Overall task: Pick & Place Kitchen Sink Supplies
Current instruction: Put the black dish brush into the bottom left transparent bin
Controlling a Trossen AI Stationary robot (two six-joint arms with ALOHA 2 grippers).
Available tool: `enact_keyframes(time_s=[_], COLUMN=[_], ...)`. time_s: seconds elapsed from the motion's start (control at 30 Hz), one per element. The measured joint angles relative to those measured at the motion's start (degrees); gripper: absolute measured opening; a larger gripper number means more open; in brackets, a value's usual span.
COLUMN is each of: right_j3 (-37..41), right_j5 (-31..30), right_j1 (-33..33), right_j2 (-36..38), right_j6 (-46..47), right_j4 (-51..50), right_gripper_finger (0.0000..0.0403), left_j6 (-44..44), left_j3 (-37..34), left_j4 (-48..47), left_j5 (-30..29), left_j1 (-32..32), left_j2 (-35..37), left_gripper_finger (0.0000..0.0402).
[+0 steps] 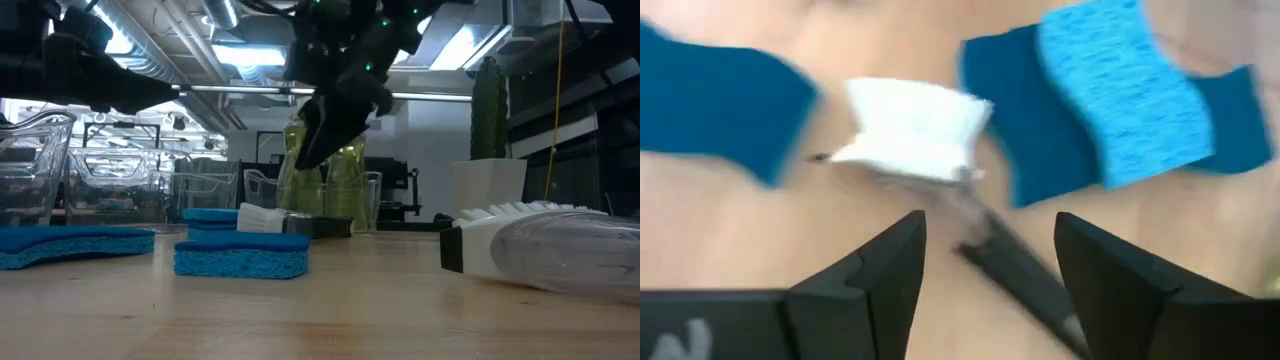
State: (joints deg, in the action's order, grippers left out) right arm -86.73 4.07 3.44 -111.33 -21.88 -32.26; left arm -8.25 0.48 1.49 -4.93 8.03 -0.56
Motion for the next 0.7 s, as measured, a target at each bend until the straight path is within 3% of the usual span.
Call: enact_keyframes(time_s=[0.1,0.27,0.7], right_j3=[-0.8,0.0,0.1], right_j5=[0.0,-7.0,-6.0], right_j1=[0.0,0.1,0.1], right_j2=[0.2,0.0,-6.9], right_j6=[0.3,-5.2,-13.2], right_j4=[-3.1,-3.7,-0.7], right_gripper_finger=[0.022,0.022,0.022], left_j6=[0.0,0.0,0.0], left_j3=[0.0,0.0,0.0], left_j4=[0.0,0.0,0.0], left_j5=[0.0,0.0,0.0], left_j1=[0.0,0.0,0.0], left_j2=[0.0,0.0,0.0], left_gripper_finger=[0.018,0.0178,0.0178])
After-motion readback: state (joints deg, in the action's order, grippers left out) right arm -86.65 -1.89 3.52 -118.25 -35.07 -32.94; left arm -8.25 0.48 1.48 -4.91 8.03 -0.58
